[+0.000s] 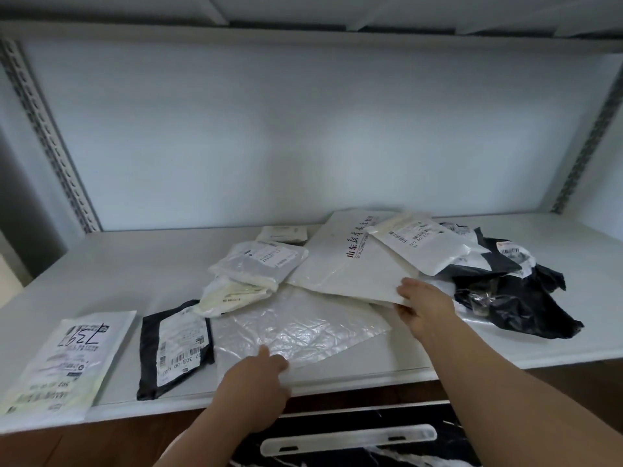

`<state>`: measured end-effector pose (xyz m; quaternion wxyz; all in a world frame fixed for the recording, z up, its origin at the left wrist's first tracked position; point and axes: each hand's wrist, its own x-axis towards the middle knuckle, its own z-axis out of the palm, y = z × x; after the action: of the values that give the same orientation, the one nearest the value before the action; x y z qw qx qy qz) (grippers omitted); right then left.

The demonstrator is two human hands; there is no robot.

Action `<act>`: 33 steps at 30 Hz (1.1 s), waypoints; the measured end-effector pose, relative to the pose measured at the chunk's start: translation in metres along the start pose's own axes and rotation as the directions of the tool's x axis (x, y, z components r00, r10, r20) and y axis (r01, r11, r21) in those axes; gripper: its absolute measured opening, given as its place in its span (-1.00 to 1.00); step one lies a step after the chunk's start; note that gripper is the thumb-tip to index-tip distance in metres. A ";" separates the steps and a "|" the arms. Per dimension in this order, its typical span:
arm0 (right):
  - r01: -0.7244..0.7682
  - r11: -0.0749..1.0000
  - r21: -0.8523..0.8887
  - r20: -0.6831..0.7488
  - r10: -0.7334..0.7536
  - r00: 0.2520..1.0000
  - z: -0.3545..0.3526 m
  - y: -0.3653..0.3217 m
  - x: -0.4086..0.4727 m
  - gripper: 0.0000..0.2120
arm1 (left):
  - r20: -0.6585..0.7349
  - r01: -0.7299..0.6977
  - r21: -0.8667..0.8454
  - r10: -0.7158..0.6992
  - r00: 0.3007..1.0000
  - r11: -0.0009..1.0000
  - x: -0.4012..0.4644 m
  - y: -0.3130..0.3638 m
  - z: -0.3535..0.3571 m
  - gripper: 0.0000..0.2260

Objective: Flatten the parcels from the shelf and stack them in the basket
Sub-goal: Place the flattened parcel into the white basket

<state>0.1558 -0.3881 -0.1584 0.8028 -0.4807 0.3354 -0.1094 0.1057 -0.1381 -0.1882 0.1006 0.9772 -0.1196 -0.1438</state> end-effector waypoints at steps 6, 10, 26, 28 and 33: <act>-0.063 0.966 0.252 -0.025 0.071 0.997 -0.001 -0.033 0.010 -0.83 | -0.053 -0.020 -0.021 0.019 0.998 1.000 -0.005 -0.001 0.004 -0.59; -0.128 0.923 0.363 0.038 0.122 0.992 -0.020 -0.047 0.000 -0.80 | 0.032 0.004 -0.046 -0.003 0.999 0.999 -0.007 0.000 -0.004 -0.33; -0.112 0.941 -0.319 -0.012 0.114 0.993 -0.085 -0.044 -0.050 -0.54 | -0.102 -0.140 -0.987 -0.351 0.931 -0.084 -0.025 0.073 -0.069 -0.83; -0.015 0.963 -0.268 -0.171 -0.033 0.985 -0.091 -0.045 -0.047 -0.48 | -0.209 -0.234 -0.972 -0.363 0.908 -0.025 -0.032 0.069 -0.085 -0.84; 0.284 0.858 -0.428 -0.091 -0.354 0.931 -0.081 -0.044 -0.054 -0.39 | -0.220 -0.350 -0.860 -0.350 0.911 -0.371 -0.051 0.028 -0.114 -0.73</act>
<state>0.0697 -0.4405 -0.1234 0.6242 -0.6756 0.3322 -0.2089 0.0875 -0.1327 -0.0613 0.8866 0.4548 0.0783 0.0329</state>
